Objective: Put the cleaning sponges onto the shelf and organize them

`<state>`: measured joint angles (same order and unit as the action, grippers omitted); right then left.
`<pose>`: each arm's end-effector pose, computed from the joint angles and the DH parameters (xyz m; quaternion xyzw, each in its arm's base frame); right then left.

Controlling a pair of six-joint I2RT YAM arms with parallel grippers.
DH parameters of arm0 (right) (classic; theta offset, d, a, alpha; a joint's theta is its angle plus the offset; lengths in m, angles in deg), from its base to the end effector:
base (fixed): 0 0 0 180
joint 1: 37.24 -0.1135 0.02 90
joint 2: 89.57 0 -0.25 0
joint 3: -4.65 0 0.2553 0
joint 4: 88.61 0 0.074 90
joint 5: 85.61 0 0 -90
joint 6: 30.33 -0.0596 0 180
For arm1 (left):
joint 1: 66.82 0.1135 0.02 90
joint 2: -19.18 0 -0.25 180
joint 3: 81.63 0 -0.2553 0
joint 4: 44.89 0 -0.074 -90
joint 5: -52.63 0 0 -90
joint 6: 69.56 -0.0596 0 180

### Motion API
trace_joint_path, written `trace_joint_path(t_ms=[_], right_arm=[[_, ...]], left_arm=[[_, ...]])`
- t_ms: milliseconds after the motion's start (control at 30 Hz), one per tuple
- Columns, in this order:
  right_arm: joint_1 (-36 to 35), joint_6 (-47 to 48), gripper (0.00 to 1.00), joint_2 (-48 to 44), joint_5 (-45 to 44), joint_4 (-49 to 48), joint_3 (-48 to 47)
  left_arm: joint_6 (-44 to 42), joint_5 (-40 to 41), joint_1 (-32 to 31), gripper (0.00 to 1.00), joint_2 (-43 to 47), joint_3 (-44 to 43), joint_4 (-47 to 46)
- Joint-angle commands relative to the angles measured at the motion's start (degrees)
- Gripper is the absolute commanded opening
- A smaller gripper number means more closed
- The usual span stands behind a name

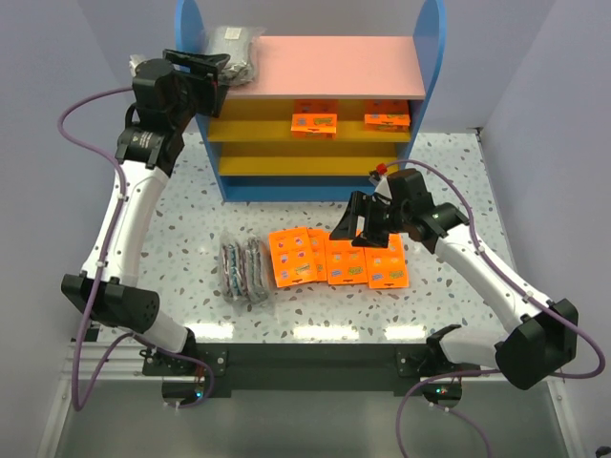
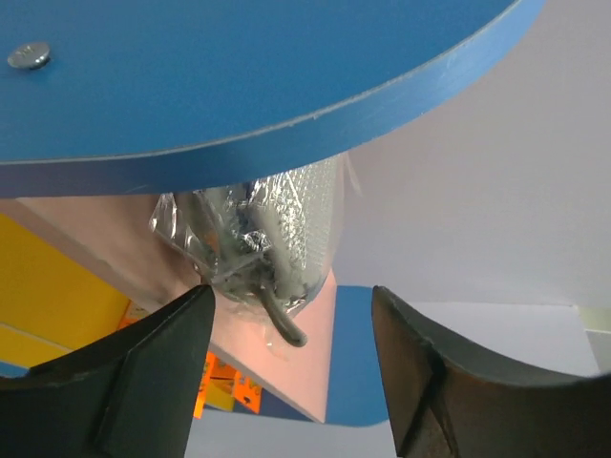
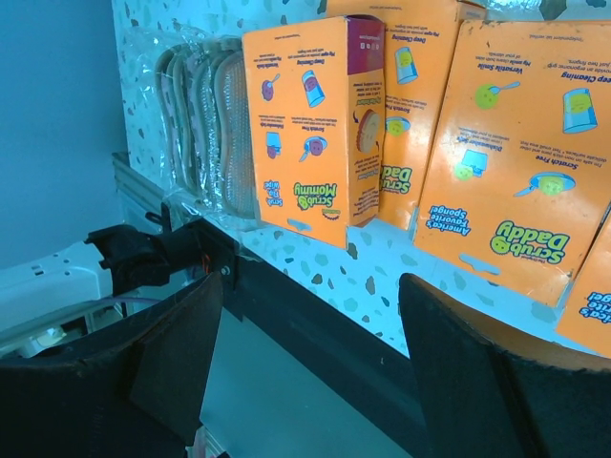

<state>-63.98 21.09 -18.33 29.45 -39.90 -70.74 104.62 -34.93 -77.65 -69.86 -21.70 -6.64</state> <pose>0.2435 0.1510 0.2789 0.0095 0.9043 0.3719 0.2094 0.3610 -0.0665 0.4783 -0.4593 0.5932 -0.4766 0.4583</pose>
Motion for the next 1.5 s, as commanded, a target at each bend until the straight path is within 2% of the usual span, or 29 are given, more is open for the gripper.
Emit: trace_joint_path(t_ms=[0,167,333,433,467,567,667,800,900,1067,1100,1200,1233,1333,1433,1467], right_arm=[[-0.24,0.01,0.78,-1.19,0.78,-1.01,-1.31],[-0.24,-0.17,0.78,-2.07,0.61,-0.75,-0.95],[-0.24,0.0,0.79,-3.83,-0.36,0.48,-0.6],[-0.24,0.62,0.79,-4.88,-0.89,1.54,-0.08],[-0.24,0.71,0.79,-5.15,-0.89,1.62,0.1],[-0.24,1.41,0.79,-5.76,-1.33,2.68,0.8],[-0.24,1.94,0.79,-6.29,-1.59,3.38,1.59],[-0.24,2.03,0.79,-6.2,-1.5,3.65,2.47],[-0.24,1.85,0.79,-5.59,-1.06,3.47,2.65],[-0.24,1.5,0.79,-4.8,-1.06,3.03,2.47],[-0.24,1.5,0.79,-4.54,-1.06,2.94,2.39],[-0.24,1.5,0.79,-4.27,-1.15,2.94,2.3],[-0.24,1.5,0.79,-4.27,-1.15,3.03,2.3],[-0.24,1.5,0.79,-3.92,-1.24,2.77,2.39],[-0.24,1.67,0.79,-3.48,-1.24,2.94,2.04],[-0.24,1.67,0.79,-3.48,-1.24,2.94,2.03]], left_arm=[[-0.77,2.83,-0.6,0.75,4.56,2.93,-5.94],[-3.41,-0.15,-0.95,0.79,8.96,7.59,-6.47],[-9.02,-2.17,-0.95,0.81,23.88,25.06,-6.22],[-14.56,-1.3,-1.03,0.83,33.55,35.61,-0.16],[-16.14,-0.6,-1.04,0.83,37.4,38.16,5.25],[-21.15,-0.85,-0.86,0.82,42.52,48.53,14.5],[-24.41,-3.57,-0.86,0.8,50.07,59.08,17.51],[-29.32,-3.32,-0.86,0.78,51.86,69.01,19.81],[-32.84,-5.86,-0.86,0.76,49.58,72.62,16.48],[-39.09,-3.15,-0.86,0.74,41.95,73.08,15.33],[-39.62,-2.62,-0.86,0.7,40.97,73.16,15.15],[-39.98,-4.29,-0.86,0.46,38.24,73.26,13.65],[-39.89,-4.11,-0.86,0.26,37.8,72.91,13.83],[-39.97,-2.61,-0.86,0.0,36.74,70.63,16.01],[-41.72,4.4,-0.95,0.0,36.21,63.43,22.5],[-42.34,8.94,-0.86,0.0,36.12,60.89,24.01]])
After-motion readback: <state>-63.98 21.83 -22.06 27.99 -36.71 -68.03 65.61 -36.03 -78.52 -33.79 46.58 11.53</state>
